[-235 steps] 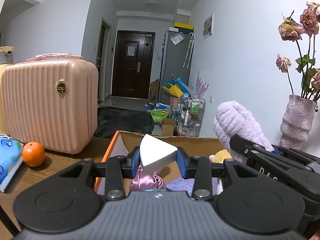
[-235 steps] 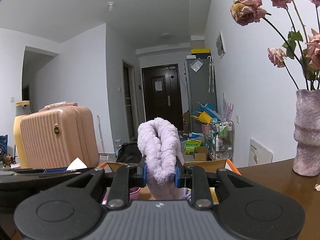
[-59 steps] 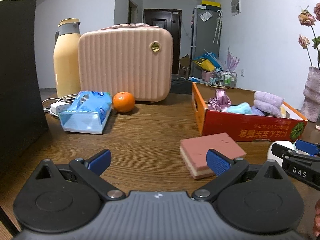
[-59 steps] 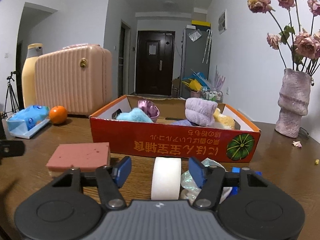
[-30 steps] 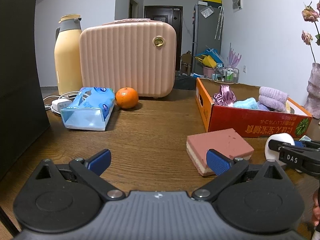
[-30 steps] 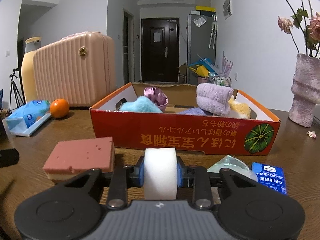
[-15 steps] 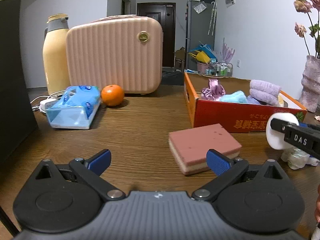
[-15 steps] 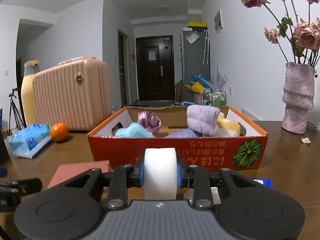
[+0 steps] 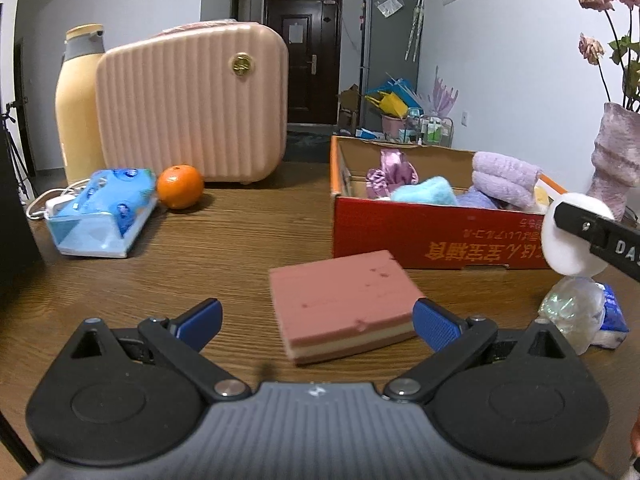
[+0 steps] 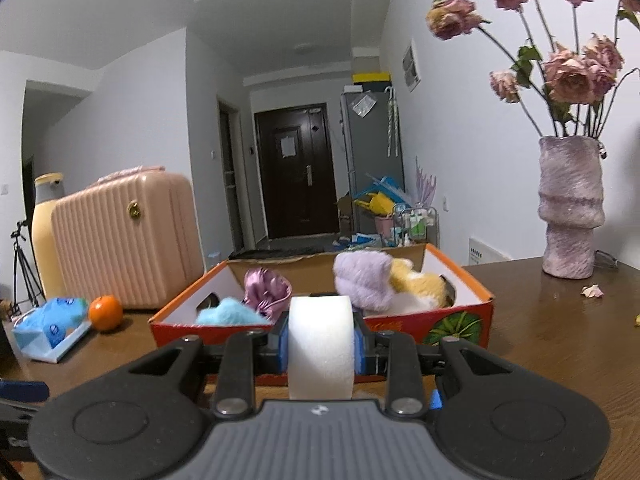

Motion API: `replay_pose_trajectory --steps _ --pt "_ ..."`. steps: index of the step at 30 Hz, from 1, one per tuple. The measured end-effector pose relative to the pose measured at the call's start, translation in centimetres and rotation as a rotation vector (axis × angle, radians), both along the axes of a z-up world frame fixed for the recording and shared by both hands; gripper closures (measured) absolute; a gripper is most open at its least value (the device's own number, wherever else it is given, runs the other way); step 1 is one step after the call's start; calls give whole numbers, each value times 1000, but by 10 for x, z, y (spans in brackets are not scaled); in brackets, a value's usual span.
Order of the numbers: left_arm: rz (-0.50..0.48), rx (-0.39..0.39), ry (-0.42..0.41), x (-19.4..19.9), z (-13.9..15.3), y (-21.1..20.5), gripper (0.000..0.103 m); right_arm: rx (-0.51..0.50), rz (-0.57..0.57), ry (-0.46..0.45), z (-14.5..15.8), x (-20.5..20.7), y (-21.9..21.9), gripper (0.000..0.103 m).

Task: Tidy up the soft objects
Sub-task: 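Close the left tool on the pink sponge while the right tool lifts the white roll, then carry the pink sponge and white roll with both tools over the box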

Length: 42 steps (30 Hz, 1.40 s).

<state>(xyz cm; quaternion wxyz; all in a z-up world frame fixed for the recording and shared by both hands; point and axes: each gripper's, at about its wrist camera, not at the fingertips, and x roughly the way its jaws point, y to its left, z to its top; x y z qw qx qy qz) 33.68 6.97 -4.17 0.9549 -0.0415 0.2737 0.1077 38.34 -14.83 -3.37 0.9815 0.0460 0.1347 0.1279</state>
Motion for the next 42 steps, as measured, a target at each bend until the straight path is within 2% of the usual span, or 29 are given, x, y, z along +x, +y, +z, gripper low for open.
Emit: replay_pose_trajectory --steps 9,14,19,25,30,42 --pt "25 22 36 28 -6 -28 0 8 -38 -14 1 6 -26 74" --pt "87 54 77 43 -11 -37 0 5 -53 -10 0 13 -36 74" --pt "160 52 121 57 -16 -37 0 -2 -53 -6 -2 16 -39 74" --pt "195 12 172 69 -23 -30 0 -11 -42 -6 -3 16 -37 74" --pt "195 -64 216 73 -31 -19 0 -15 -40 -7 -4 16 -37 74" --pt "152 -45 162 62 -22 -24 3 -16 -34 -4 -5 16 -37 74"
